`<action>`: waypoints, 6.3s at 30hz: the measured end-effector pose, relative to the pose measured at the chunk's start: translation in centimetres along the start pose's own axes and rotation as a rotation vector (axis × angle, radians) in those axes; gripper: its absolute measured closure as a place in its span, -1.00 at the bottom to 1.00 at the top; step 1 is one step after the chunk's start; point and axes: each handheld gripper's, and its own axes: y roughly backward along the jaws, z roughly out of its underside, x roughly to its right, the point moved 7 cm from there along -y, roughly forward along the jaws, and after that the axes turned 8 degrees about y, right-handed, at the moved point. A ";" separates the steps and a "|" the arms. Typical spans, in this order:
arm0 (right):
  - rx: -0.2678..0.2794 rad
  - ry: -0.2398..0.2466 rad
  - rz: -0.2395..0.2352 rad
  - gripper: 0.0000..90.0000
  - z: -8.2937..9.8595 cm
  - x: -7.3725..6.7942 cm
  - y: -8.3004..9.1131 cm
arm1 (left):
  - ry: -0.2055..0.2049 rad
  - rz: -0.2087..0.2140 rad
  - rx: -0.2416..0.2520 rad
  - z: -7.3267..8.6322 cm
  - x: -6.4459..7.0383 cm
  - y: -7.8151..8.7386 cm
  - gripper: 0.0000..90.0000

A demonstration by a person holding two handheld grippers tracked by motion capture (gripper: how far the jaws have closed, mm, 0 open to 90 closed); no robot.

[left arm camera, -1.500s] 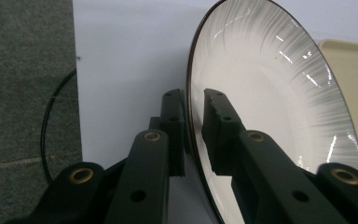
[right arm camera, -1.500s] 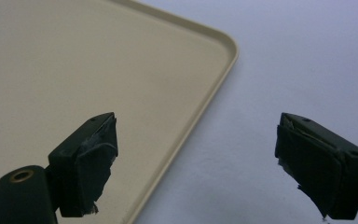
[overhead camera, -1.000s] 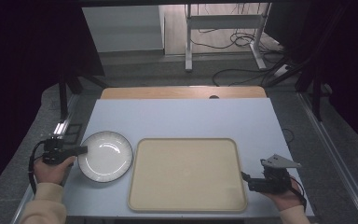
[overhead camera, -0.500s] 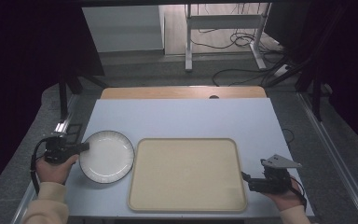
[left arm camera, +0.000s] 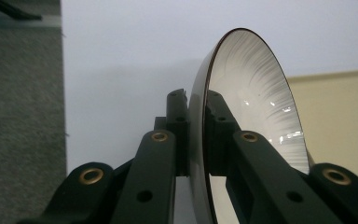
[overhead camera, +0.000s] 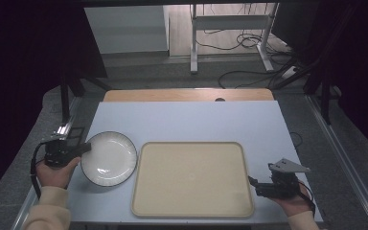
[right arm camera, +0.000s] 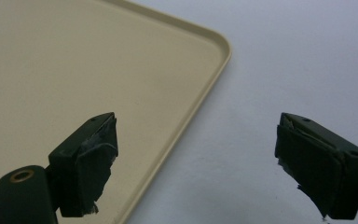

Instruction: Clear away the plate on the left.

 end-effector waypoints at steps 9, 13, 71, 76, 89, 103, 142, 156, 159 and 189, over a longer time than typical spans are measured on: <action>-0.003 -0.001 0.000 -0.70 0.0 0.0 -0.1 | 0.059 0.085 0.077 -1.0 -0.1 2.0 0.84; -0.006 0.000 0.000 -0.70 0.0 0.0 -0.2 | 0.065 0.089 0.094 -1.2 0.0 2.5 0.84; -0.011 0.000 0.019 -0.67 0.0 0.2 -0.3 | 0.041 0.264 0.095 -1.7 5.3 3.1 0.82; -0.014 0.001 0.017 -0.67 0.1 0.2 -0.4 | 0.033 0.278 0.079 -1.5 5.9 2.7 0.82; -0.012 -0.004 0.014 -0.67 0.0 0.3 -0.5 | 0.005 0.310 0.028 -0.7 8.0 1.2 0.82; -0.015 0.009 0.008 -0.67 0.0 0.0 -0.6 | -0.011 0.360 -0.003 -0.3 10.6 -0.3 0.82; -0.003 -0.005 0.020 -0.67 -0.2 0.3 -0.1 | -0.033 0.453 -0.020 -0.9 16.0 -1.9 0.81; -0.003 -0.006 0.014 -0.67 -0.2 0.3 -0.3 | -0.040 0.471 -0.049 -0.4 17.8 -3.4 0.80; -0.001 -0.006 0.016 -0.67 -0.2 0.4 -0.3 | -0.048 0.477 -0.067 -0.2 18.6 -4.2 0.80; 0.007 -0.020 0.008 -0.67 -0.1 0.5 -0.3 | -0.044 0.546 -0.215 3.1 23.4 -10.3 0.79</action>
